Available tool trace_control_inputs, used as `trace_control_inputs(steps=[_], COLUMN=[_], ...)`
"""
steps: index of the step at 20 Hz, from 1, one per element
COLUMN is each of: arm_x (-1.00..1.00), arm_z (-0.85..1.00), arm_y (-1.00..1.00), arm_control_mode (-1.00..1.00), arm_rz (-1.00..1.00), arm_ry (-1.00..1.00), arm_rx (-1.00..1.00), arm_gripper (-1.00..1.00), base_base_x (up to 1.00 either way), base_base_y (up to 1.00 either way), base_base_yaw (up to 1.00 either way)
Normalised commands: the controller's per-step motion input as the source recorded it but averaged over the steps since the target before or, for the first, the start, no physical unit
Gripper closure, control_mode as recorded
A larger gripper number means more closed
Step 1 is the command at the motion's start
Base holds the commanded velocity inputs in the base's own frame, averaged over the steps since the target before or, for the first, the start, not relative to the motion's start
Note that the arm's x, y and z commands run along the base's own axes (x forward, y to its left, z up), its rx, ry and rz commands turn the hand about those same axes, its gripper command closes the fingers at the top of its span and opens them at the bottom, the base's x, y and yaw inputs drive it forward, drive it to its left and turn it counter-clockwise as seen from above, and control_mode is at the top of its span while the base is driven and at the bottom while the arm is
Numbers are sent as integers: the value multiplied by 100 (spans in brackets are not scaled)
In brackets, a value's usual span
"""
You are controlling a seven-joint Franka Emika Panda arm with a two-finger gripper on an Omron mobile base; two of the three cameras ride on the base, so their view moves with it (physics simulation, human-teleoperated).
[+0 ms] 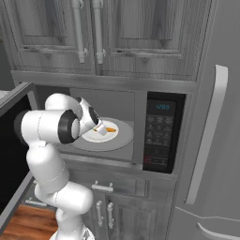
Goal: Pick the carrot from the microwave and place it on plate located on the counter.
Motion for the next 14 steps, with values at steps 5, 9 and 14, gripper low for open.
trace_control_inputs(steps=[5,9,14], arm_x=[21,6,0], arm_z=[-27,-24,-4], arm_y=[0,-2,0], arm_control_mode=[-100,-100,-100], arm_rz=[-3,0,0], arm_ry=[2,1,0], arm_rx=[0,0,0], arm_gripper=[100,100,100], base_base_x=[0,0,0], base_base_y=[0,0,0], base_base_yaw=[0,0,0])
